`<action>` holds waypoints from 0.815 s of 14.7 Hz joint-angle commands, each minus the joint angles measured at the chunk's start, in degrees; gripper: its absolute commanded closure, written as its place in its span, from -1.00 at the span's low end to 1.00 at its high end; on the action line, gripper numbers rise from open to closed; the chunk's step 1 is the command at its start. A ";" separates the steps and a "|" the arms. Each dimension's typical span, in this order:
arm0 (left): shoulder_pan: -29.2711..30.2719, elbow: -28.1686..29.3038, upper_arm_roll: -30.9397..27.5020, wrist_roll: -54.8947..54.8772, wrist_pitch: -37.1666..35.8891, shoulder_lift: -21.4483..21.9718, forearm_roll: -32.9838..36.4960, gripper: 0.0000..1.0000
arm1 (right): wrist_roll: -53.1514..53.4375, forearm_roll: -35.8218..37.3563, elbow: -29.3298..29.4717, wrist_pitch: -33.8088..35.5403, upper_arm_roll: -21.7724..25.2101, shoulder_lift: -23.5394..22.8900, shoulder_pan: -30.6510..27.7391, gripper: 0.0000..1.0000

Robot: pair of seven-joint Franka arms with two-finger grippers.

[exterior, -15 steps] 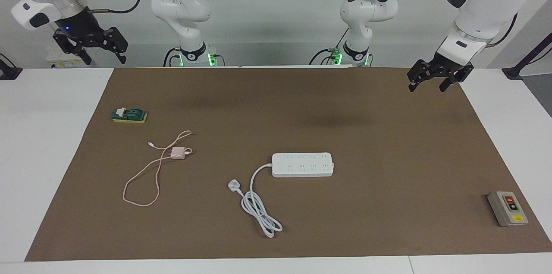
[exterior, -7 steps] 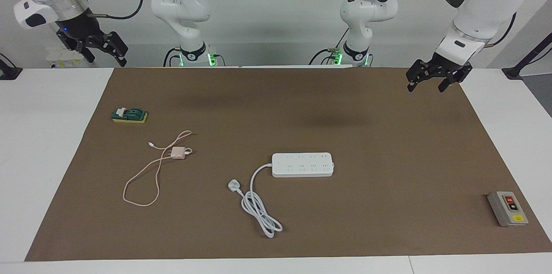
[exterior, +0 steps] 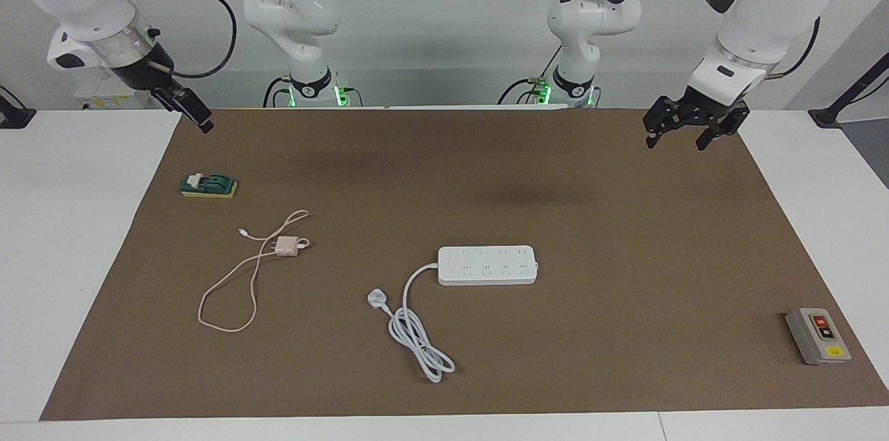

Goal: Plug charger into power strip
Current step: 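Move the left gripper to the power strip while the right gripper reaches the charger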

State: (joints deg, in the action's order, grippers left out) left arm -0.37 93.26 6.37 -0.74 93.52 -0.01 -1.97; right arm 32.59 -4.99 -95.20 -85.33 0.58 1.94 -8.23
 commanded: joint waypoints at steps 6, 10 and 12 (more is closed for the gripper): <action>-0.60 12.27 -0.48 -3.03 7.19 5.71 -12.33 -1.00 | 17.05 -14.68 -4.73 -11.42 -0.41 -7.20 -4.77 -1.00; -0.51 20.54 -0.65 -4.69 10.01 8.26 -27.86 -1.00 | 18.82 -19.61 -6.13 -14.95 -0.41 -10.72 -5.12 -1.00; 1.50 22.74 -0.74 -11.53 10.01 7.13 -37.44 -1.00 | 20.39 -22.77 -6.22 -15.57 -0.41 -11.95 -5.30 -1.00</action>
State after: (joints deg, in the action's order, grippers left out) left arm -0.76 111.14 6.01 -6.33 101.71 5.70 -31.45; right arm 50.93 -24.57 -100.52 -99.84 0.72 -9.88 -12.49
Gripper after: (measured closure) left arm 0.000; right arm 0.000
